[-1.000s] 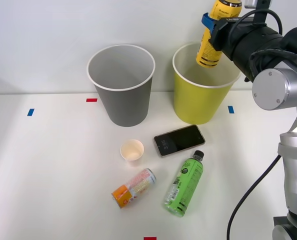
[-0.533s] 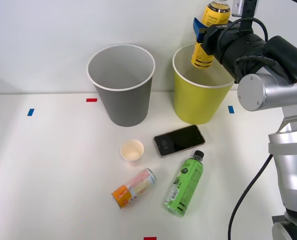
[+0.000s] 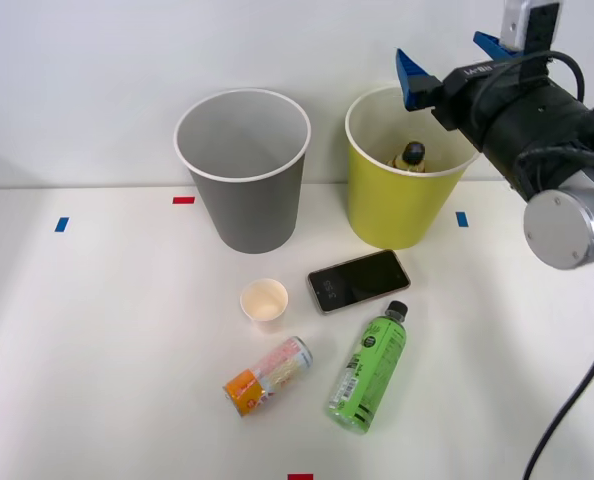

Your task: Put cans in the gray bin, plastic bottles in the light green bin

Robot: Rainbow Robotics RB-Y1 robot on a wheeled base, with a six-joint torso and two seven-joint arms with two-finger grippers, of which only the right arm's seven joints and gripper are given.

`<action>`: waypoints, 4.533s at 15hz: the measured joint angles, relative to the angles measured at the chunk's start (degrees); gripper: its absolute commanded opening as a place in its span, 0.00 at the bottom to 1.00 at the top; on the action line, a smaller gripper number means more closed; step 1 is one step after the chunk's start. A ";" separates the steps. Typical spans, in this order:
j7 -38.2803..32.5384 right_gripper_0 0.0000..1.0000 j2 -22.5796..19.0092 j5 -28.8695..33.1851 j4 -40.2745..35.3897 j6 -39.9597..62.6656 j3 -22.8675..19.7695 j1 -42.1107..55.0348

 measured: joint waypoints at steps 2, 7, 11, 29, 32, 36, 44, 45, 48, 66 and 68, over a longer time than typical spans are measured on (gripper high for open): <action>-0.60 1.00 -2.57 -0.69 -7.10 -0.11 0.02 6.81; -2.60 1.00 -7.40 -2.02 -21.99 -9.60 -2.96 29.75; -3.94 1.00 -9.09 -3.08 -26.86 -28.59 -3.19 49.48; -4.50 1.00 -1.22 6.96 -0.39 -71.46 10.69 69.59; -4.81 1.00 -0.69 9.20 1.44 -71.47 10.85 70.23; -5.10 1.00 0.04 10.82 1.94 -70.17 12.12 69.09; -14.89 1.00 10.00 25.99 1.97 -66.82 10.07 67.39; -15.10 1.00 10.74 27.15 1.97 -66.87 10.16 67.88; -14.00 1.00 10.98 27.92 3.71 -69.24 11.05 68.75; 7.53 1.00 3.30 17.82 7.61 -73.31 20.14 76.96; 7.53 1.00 3.30 17.83 7.61 -73.31 20.14 76.97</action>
